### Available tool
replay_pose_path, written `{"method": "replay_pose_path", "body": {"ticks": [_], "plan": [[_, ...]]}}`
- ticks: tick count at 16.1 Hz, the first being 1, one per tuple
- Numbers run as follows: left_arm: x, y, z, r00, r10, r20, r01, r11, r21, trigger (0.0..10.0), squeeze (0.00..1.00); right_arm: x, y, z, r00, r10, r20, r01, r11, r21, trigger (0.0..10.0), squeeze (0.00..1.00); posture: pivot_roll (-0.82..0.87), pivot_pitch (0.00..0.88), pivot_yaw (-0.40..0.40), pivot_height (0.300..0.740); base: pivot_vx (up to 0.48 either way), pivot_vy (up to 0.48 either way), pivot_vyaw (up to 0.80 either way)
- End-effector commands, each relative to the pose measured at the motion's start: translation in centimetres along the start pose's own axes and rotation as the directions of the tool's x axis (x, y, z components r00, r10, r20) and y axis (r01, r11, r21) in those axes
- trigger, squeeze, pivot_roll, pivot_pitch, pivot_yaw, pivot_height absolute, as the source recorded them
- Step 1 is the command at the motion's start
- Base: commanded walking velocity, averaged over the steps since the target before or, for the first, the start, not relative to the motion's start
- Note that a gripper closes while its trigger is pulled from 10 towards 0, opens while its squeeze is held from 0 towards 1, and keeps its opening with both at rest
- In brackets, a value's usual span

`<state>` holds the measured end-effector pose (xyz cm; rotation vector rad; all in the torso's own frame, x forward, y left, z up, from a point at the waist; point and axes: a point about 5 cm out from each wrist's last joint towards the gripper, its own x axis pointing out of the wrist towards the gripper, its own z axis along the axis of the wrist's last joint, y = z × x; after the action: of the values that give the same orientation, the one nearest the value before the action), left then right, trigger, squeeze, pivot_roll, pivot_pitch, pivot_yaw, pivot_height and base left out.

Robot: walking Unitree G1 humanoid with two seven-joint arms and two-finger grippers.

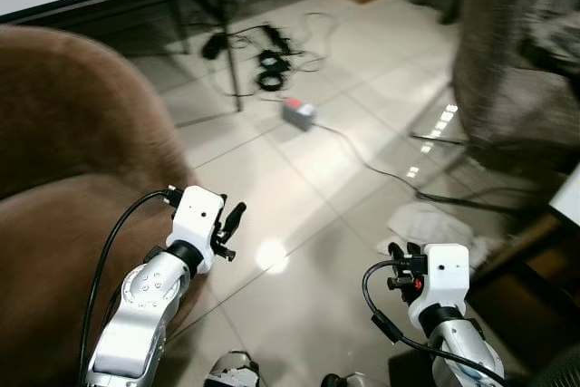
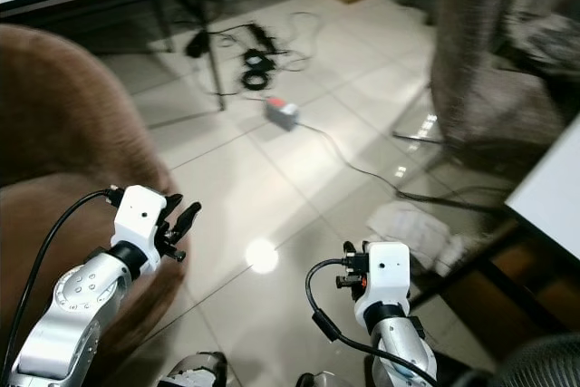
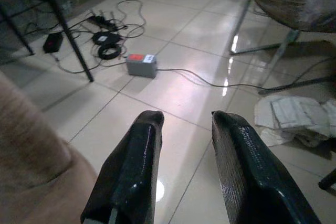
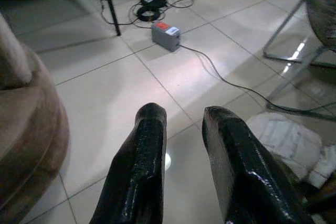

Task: Move the pillow to the sofa from floor

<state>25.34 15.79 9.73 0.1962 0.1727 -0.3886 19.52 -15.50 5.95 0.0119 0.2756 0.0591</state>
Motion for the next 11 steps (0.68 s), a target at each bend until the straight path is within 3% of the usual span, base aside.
{"method": "replay_pose_path", "body": {"ticks": [1,6,11], "plan": [[-0.06,-0.14,-0.19,1.000,-0.010,-0.002,0.010,1.000,0.000,10.0,0.00,-0.21,-0.35,0.15,1.000,-0.013,0.002,0.013,1.000,-0.003,10.0,0.00,0.03,0.109,-0.033,0.740,0.000,0.000,0.80],[-0.33,-0.23,-0.08,1.000,-0.023,0.018,0.022,0.999,0.037,10.0,0.00,-0.76,-0.52,-0.03,1.000,0.001,0.010,-0.001,1.000,0.002,10.0,0.00,0.03,0.111,-0.029,0.740,0.000,0.000,0.80],[0.67,0.06,0.52,0.999,-0.030,0.026,0.029,0.999,0.042,10.0,0.00,-0.95,-0.63,0.17,0.997,-0.064,0.037,0.061,0.996,0.061,10.0,0.00,0.02,0.103,0.017,0.740,0.000,0.000,0.80]]}}
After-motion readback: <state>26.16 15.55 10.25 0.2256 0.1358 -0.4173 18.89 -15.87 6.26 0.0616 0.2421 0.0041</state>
